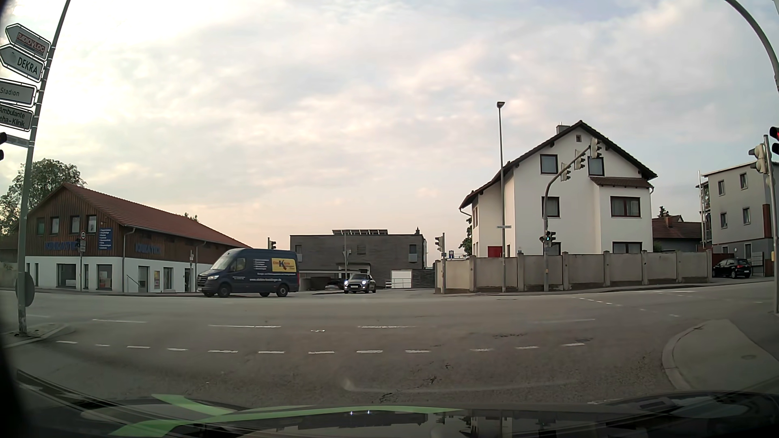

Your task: Follow the waypoints while adhering to traffic rules and regulations

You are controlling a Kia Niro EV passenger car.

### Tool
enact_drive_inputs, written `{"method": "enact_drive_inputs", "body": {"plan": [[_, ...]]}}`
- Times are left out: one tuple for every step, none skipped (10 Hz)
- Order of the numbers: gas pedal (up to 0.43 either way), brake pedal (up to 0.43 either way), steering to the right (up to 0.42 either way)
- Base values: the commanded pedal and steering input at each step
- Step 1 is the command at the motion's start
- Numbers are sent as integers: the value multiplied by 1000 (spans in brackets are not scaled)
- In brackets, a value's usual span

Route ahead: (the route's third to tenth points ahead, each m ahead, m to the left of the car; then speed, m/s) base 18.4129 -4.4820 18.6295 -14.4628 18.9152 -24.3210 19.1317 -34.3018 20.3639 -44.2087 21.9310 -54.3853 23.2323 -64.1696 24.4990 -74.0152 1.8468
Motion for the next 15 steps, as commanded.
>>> {"method": "enact_drive_inputs", "body": {"plan": [[248,0,16],[240,0,19],[228,0,20],[189,0,21],[177,0,24],[150,0,32],[150,0,41],[150,0,54],[157,0,75],[157,0,96],[189,0,120],[197,0,147],[209,0,171],[209,0,190],[209,0,220]]}}
